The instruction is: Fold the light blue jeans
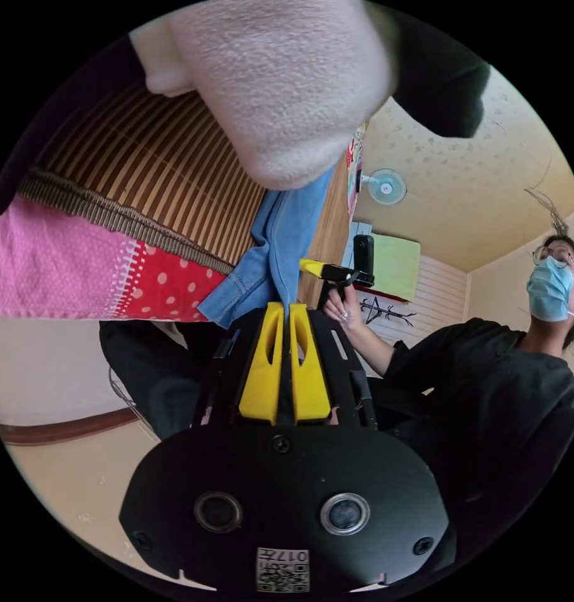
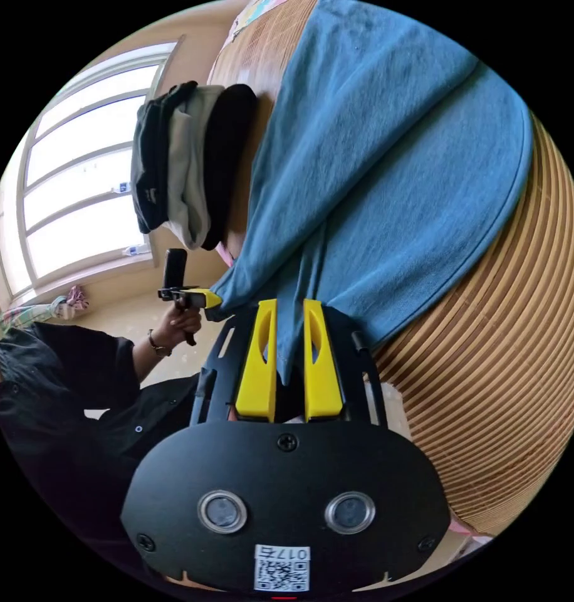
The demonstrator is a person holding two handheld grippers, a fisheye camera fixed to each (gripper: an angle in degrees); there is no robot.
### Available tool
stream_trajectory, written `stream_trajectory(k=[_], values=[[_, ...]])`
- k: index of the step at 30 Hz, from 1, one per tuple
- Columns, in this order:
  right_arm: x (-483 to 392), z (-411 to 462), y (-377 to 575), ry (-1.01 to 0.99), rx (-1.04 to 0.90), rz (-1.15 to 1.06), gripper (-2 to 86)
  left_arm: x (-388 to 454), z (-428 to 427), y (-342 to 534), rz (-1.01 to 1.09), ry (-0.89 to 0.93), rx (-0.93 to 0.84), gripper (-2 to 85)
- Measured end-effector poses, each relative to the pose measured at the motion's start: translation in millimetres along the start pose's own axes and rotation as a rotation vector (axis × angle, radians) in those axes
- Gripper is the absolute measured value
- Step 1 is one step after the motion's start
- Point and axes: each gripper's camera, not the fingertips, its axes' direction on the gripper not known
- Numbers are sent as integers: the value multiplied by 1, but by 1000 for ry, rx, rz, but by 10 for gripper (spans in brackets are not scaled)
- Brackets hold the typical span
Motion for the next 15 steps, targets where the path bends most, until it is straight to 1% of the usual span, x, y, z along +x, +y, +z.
stream_trajectory(k=[4, 9, 13, 15], values=[[14, 3, 20, -14, 38, 28, 18, 12, -6, -6, -12, 8, -59, -9], [26, -15, 56, -33, 128, 103, 9, 41, -12, -14, 24, -20, -117, -9], [25, -14, 79, 63, 210, 139, 18, 53, -9, -19, 34, -56, -155, -8], [24, -13, 82, 78, 263, 129, 28, 52, -6, -20, 25, -69, -168, -8]])
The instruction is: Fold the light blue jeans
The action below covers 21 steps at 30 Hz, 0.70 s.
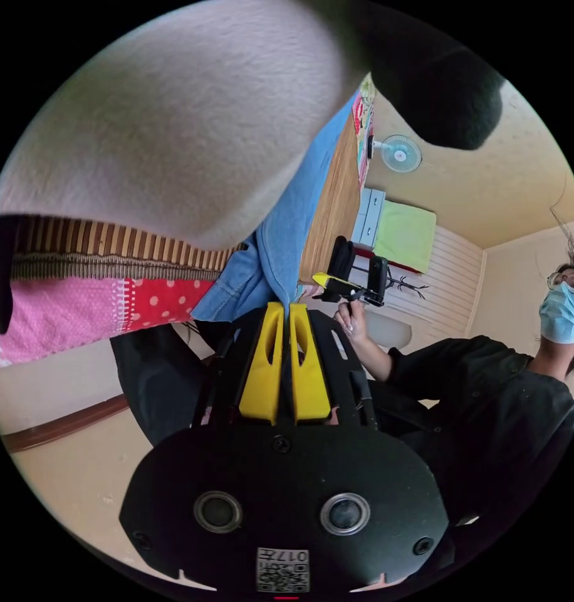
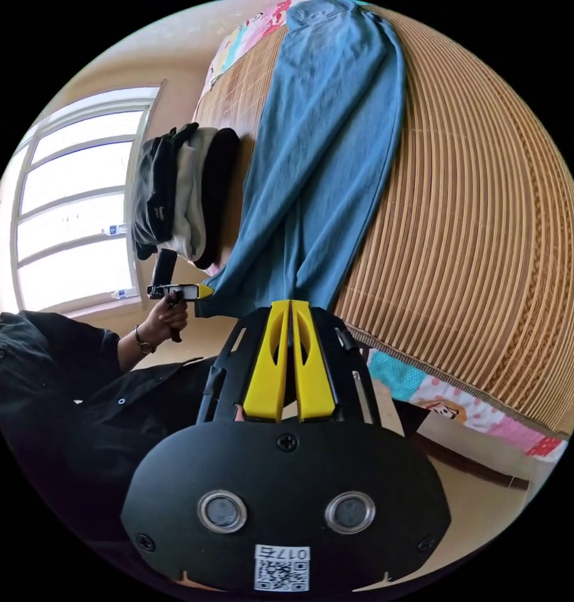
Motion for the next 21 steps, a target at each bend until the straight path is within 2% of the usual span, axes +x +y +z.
stream_trajectory(k=[5, 13, 15, 21], values=[[4, 31, -21, 52, 14, -21, 91, -3, 13, -2, 1, -9, -20, -9], [7, 76, -35, 89, -76, -27, 46, -11, 34, 2, -27, -29, -9, -9], [5, 74, -26, 56, -79, -57, 30, -12, 37, 4, -27, -26, -8, -9], [-29, 7, 35, 162, -77, -157, 10, 13, 33, 17, 15, 34, -63, -9]])
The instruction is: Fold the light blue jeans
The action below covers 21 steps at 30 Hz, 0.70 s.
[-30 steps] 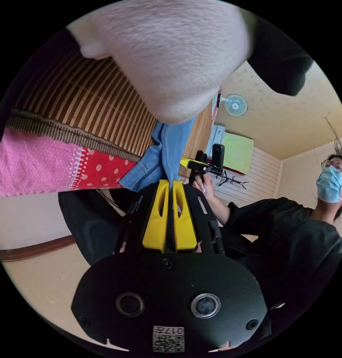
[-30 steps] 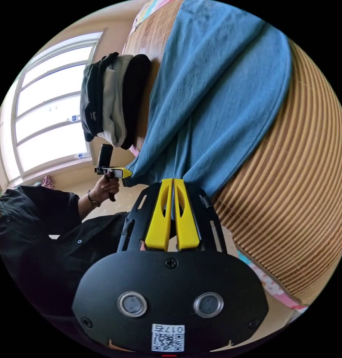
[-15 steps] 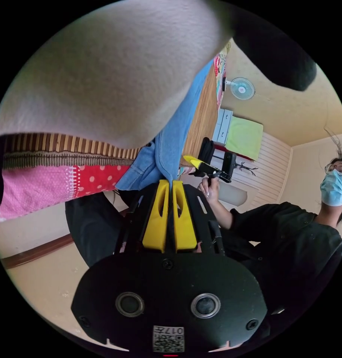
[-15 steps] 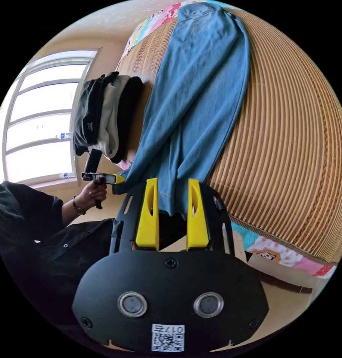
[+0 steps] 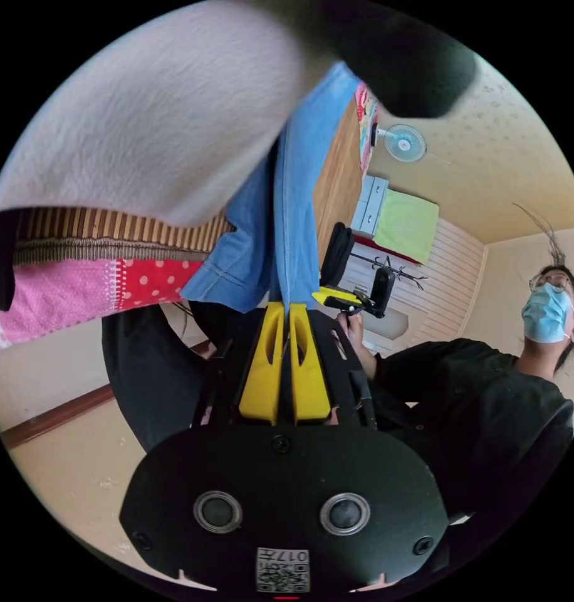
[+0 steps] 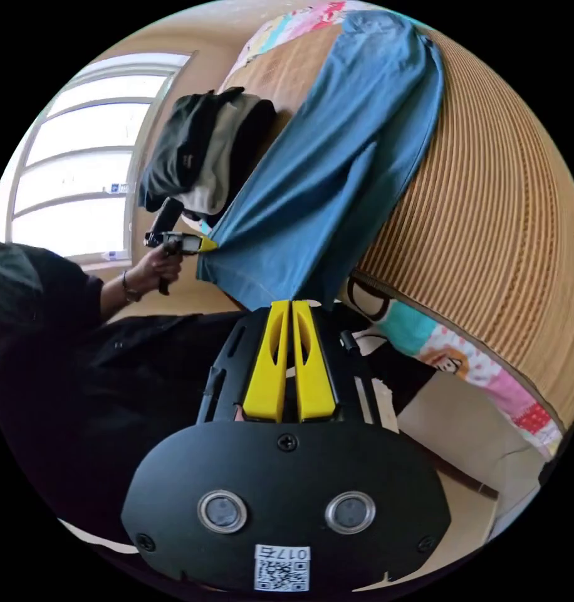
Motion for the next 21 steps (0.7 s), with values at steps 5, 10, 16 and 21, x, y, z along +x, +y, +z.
stream_trajectory(k=[5, 10, 16, 21], values=[[0, 25, 33, 58, -72, 68, 8, 18, 36, 11, 110, -236, -105, -9], [37, 82, -3, 21, -205, 156, 12, -43, 90, 0, 75, -536, -70, -4], [31, 63, -32, 241, -199, 140, 43, -55, 98, 1, 71, -583, 57, 68], [60, 17, -74, 65, 61, 232, 109, -62, 98, -17, 104, -565, 174, 98]])
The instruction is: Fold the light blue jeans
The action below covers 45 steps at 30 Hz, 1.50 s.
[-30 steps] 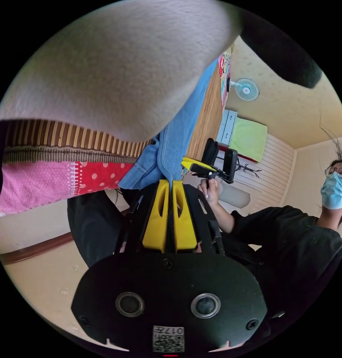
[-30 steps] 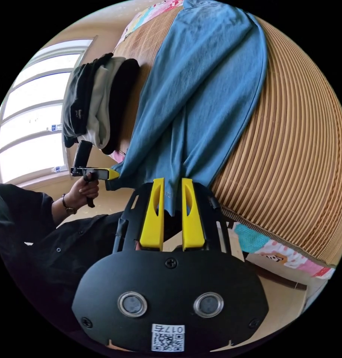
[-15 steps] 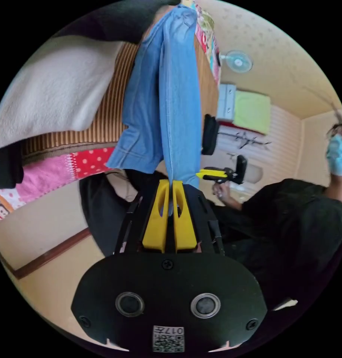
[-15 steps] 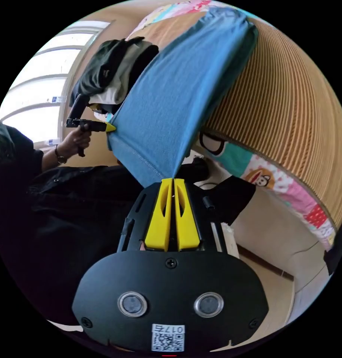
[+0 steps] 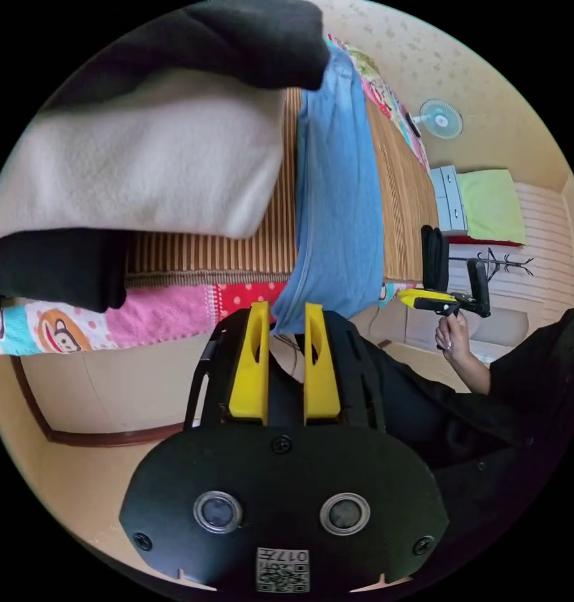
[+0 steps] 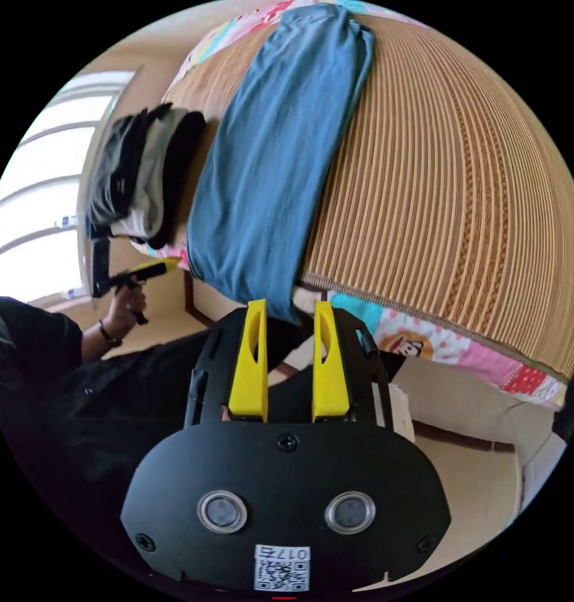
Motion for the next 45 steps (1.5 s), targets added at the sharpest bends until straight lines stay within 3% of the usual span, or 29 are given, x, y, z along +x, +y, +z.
stream_trajectory(k=[3, 7, 12, 14, 16, 20, 22, 25, 27, 30, 34, 37, 39, 45], values=[[2, 8, -40, -61, 24, 6, 115, -9, 44, -18, -2, 83, -54, 96], [-33, 36, -65, 269, -97, -56, 41, -3, 103, -22, 9, 23, -210, 42], [-21, 78, -1, 441, -406, -42, 13, 12, 154, -18, 4, -76, -429, 40], [1, 65, 34, 352, -426, 63, 12, 10, 169, -16, -17, -123, -533, 45], [6, 26, 40, 174, -284, 94, 15, 11, 178, -11, 4, -188, -654, 54], [17, -36, -5, -142, 12, 82, 46, 40, 125, -31, 120, -150, -424, 61], [20, -39, -39, -183, 65, 53, 84, 63, 86, -62, 197, -90, -186, 64], [11, -21, -84, -231, 83, 13, 98, 69, 74, -104, 192, -99, -15, 94], [-4, -1, -98, -290, 51, -13, 93, 67, 83, -114, 194, -198, 50, 99], [-28, 22, -99, -233, -45, -15, 46, 53, 112, -108, 138, -284, 70, 82], [-24, -10, -57, -208, -83, -6, 32, 43, 137, -88, 98, -49, -74, 19], [-19, -9, -14, -76, -161, -32, 35, 49, 175, -63, 116, 81, -232, 15], [-10, -4, 1, -100, -217, 3, 42, 54, 189, -56, 105, 118, -278, 23], [19, -77, -16, -366, 58, 107, 108, 47, 141, -117, 71, 209, 21, 84]])
